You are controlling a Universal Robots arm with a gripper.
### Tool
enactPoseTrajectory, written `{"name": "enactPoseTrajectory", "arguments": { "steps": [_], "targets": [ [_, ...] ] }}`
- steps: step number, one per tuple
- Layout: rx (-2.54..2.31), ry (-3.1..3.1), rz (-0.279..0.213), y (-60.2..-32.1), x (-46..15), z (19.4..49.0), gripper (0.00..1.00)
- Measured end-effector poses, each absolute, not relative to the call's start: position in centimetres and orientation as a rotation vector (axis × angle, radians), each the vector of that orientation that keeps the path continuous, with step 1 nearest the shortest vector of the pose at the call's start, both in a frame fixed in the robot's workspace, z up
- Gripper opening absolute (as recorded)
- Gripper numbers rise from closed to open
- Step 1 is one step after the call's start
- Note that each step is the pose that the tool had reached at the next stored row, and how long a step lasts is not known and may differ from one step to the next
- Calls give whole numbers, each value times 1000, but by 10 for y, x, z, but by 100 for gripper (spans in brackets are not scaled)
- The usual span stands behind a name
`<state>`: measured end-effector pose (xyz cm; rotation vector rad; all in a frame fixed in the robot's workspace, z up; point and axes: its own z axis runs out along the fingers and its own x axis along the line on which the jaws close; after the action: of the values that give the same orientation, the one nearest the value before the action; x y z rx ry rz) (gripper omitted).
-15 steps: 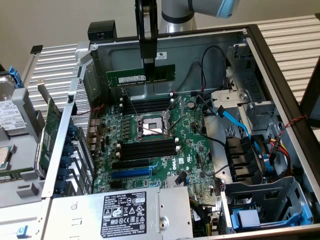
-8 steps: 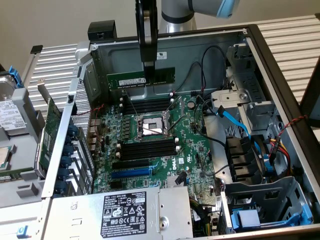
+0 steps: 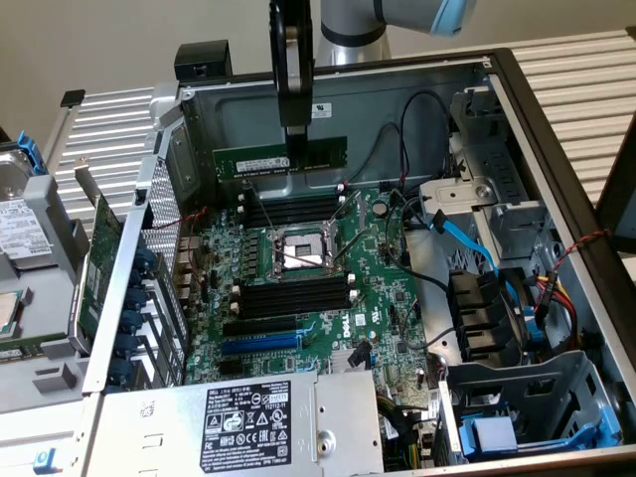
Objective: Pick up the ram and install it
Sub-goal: 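Pick up the ram and move it above insertion slot, then insert the ram into the slot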
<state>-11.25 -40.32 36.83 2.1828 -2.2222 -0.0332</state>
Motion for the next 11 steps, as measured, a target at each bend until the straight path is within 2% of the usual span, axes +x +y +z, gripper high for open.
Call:
{"name": "enactPoseTrajectory", "arguments": {
  "steps": [11],
  "targets": [
    [2180,-2219,-39,-399,-112,363,13]
  ]
}}
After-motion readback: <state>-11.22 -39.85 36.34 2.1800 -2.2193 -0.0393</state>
